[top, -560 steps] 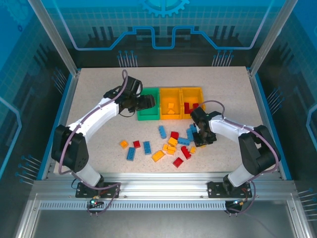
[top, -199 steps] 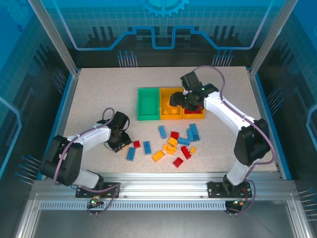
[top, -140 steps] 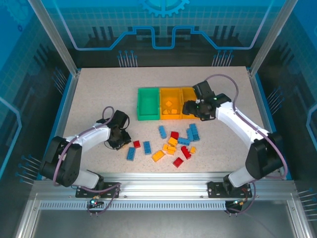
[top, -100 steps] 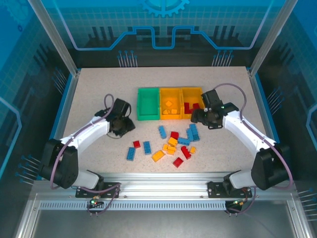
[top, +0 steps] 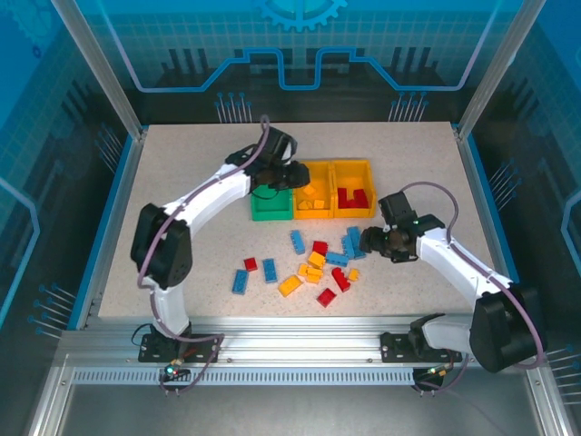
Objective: Sort the legos into containers by color
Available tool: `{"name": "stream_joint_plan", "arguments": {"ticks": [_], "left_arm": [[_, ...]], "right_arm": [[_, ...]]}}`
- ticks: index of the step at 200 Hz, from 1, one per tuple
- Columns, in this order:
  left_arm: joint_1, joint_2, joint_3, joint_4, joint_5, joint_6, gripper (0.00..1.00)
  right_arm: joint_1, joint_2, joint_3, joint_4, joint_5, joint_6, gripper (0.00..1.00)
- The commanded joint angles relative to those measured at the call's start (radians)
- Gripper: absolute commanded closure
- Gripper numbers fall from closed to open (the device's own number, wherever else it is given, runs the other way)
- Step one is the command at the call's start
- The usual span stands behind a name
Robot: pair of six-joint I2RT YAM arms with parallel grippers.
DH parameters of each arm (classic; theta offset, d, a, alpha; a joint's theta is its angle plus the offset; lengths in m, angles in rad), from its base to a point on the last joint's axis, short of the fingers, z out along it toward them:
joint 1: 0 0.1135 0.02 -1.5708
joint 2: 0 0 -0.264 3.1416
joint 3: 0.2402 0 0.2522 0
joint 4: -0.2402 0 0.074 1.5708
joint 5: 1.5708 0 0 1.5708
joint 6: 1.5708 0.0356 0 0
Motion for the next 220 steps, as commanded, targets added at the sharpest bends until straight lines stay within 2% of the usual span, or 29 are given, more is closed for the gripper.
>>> {"name": "stream_joint_plan", "arguments": {"ticks": [1,29,58,81,94,111,122,126,179,220], "left_arm": [[-0.015,0.088,0.131,-0.045,0.074,0.041,0.68],[-0.022,0.199,0.251,-0.094,0.064,0.028,0.66],[-0.022,0.269,0.32,-0.136,0.04,0.0,0.55],[-0.022,0.278,0.334,-0.163,0.03,-0.023,0.39],[-0.028,0.257,0.323,-0.166,0.013,-0.019,0.25],[-0.033,0.217,0.305,-0.166,0.0,-0.011,0.19],[-0.035,0.187,0.285,-0.159,-0.005,-0.009,0.04],[-0.036,0.177,0.276,-0.154,-0.008,-0.009,0.02],[-0.039,0.013,0.092,-0.093,-0.065,-0.02,0.01],[-0.03,-0.128,-0.084,-0.054,-0.134,-0.035,0.01]], "right_arm": [[0.024,-0.027,-0.044,0.005,-0.024,0.032,0.27],[0.035,-0.024,-0.073,0.034,-0.027,0.08,0.28],[0.041,0.003,-0.063,0.071,0.004,0.087,0.34],[0.042,0.052,-0.045,0.117,-0.028,0.048,0.4],[0.051,0.077,-0.036,0.142,-0.039,0.013,0.4],[0.06,0.105,-0.016,0.142,-0.04,-0.007,0.37],[0.069,0.113,-0.002,0.141,-0.046,-0.011,0.37],[0.075,0.116,0.004,0.141,-0.043,-0.011,0.36],[0.188,0.245,0.166,0.074,0.035,-0.064,0.35],[0.221,0.383,0.28,-0.026,0.118,-0.093,0.42]]}}
